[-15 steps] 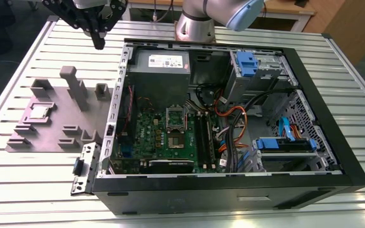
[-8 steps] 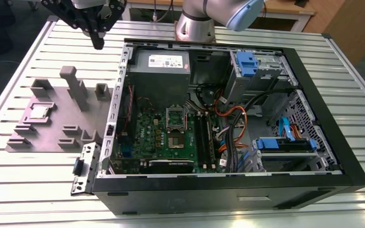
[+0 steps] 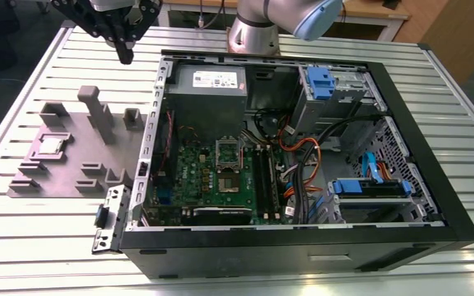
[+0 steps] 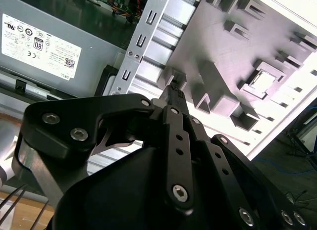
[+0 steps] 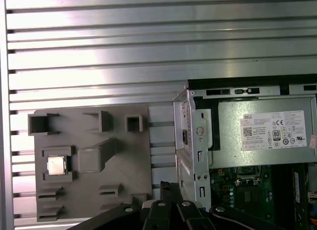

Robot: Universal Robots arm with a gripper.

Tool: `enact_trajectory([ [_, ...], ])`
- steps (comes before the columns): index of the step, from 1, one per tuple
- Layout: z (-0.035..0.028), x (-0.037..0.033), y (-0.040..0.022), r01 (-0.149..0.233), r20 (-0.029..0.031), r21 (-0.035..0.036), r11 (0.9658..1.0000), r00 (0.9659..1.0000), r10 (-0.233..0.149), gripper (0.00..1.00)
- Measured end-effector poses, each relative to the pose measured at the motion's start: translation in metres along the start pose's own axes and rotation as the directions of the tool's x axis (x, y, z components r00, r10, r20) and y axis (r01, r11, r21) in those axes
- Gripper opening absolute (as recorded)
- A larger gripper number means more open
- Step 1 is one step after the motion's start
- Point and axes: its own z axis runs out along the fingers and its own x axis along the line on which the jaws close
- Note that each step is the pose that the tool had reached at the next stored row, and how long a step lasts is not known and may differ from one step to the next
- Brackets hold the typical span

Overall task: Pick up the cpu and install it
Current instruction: 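Reach for the cpu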

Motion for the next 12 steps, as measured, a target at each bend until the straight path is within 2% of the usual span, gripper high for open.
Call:
enact_trajectory([
  [12,-0.0001,0.0026,-0.0002,0.000,0.0000,0.0000,1.0000,1.0000,0.000,0.11],
])
